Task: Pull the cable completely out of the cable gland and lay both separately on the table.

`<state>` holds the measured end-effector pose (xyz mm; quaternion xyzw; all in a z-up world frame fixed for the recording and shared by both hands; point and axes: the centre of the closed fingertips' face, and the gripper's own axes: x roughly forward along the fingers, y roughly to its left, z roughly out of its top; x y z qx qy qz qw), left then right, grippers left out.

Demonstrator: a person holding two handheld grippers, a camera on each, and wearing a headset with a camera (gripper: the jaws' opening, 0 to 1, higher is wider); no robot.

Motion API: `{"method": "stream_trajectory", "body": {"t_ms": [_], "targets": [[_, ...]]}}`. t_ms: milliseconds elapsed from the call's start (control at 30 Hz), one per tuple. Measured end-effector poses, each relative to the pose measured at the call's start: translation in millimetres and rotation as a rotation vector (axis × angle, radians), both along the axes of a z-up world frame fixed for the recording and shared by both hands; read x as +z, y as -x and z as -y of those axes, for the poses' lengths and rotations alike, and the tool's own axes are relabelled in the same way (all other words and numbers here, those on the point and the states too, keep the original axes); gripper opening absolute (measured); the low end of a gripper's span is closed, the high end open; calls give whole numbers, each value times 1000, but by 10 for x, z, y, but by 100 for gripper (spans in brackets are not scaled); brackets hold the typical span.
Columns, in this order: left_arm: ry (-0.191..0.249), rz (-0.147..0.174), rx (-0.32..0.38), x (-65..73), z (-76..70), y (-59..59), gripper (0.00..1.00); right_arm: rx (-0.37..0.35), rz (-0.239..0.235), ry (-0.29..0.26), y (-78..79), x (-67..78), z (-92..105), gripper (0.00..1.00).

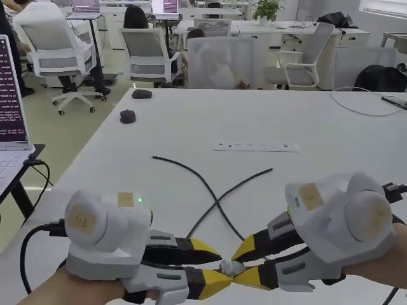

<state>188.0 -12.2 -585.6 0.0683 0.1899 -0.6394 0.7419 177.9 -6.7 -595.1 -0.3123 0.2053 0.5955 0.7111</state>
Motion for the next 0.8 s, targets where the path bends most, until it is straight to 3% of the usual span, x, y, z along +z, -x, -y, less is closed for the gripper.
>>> {"method": "stream_trajectory", "body": {"t_ms": [100,133,267,367,400,433,500,533,567,633,700,767,800], "targets": [[8,-19,-23,0,79,27,17,6,18,3,-31,0,44,12],[7,-9,-24,-4,105,17,17,10,17,7,-29,-12,69,12],[-9,-27,-38,-23,176,38,16,32,0,3,-7,-22,139,12],[-11,-28,-34,-16,213,39,15,85,30,-12,-17,-20,209,13],[10,-39,-27,20,237,16,15,95,34,-17,-19,-24,235,13],[48,-72,-5,81,273,-9,15,91,37,-7,-41,-46,304,13],[86,-85,14,171,304,-63,15,80,46,1,-97,-73,451,13],[93,-83,11,196,311,-70,15,60,43,-19,-128,-55,507,14],[101,-77,7,229,331,-79,15,19,23,-85,-160,13,567,14],[110,-65,2,276,378,-90,15,0,7,-154,-170,137,711,15],[120,-65,-2,310,429,-94,15,-12,16,-173,-181,219,860,16],[129,-59,-10,337,512,-85,15,-55,18,-275,-207,374,990,15],[140,-47,-18,361,569,-64,15,-90,-20,-325,-200,411,1070,15]]}}
